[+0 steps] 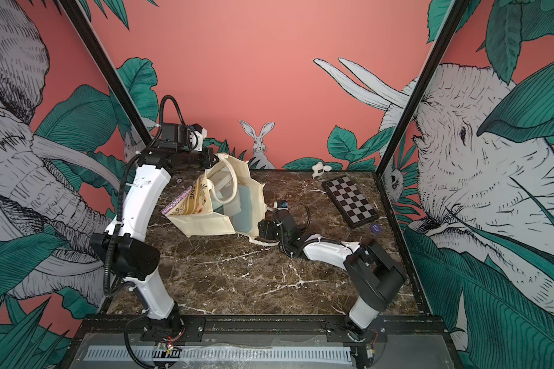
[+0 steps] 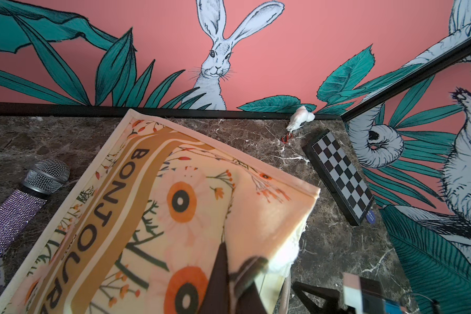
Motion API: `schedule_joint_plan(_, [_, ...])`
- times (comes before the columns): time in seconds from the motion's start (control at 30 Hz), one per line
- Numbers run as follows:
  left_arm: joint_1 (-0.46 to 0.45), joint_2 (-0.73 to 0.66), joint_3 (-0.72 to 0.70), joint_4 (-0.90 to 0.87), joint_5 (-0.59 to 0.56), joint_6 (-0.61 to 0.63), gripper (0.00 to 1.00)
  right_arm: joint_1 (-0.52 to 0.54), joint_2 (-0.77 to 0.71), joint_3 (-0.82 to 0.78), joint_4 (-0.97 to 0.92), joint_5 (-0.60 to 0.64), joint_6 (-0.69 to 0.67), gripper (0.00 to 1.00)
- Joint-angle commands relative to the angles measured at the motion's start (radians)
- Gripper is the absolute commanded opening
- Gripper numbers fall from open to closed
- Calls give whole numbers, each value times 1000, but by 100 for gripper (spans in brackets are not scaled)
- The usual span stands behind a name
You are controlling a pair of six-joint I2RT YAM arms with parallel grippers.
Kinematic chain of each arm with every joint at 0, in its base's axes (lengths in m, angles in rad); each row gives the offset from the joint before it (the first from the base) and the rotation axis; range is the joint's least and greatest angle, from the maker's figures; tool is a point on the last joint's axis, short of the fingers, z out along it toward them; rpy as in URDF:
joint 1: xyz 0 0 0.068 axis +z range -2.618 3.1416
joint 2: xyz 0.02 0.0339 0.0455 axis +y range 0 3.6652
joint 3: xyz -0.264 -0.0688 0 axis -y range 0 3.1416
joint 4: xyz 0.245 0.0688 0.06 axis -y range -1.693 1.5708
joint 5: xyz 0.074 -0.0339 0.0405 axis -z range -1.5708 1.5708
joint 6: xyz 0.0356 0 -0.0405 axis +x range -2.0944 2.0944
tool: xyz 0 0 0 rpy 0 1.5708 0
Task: Take out the pencil case from the canvas bag
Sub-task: Adjust the canvas bag at the center of the board.
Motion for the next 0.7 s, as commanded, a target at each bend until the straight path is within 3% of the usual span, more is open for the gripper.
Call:
schedule_joint_plan(0.0, [5,-47,59,53,46,-5,0,0,73,51,135,-51,79,77])
schedule_joint_plan(0.23, [6,-50,58,38,45,6,0,0,167,108,125,-35,95,47])
schedule_joint_plan(0.47, [6,-57,45,21,37,30,0,0,125,94,94,-4,86,2])
schedule_joint_plan(0.67, [6,-74,6,-32,-56,95,0,0,52,70,90,-8,84,0])
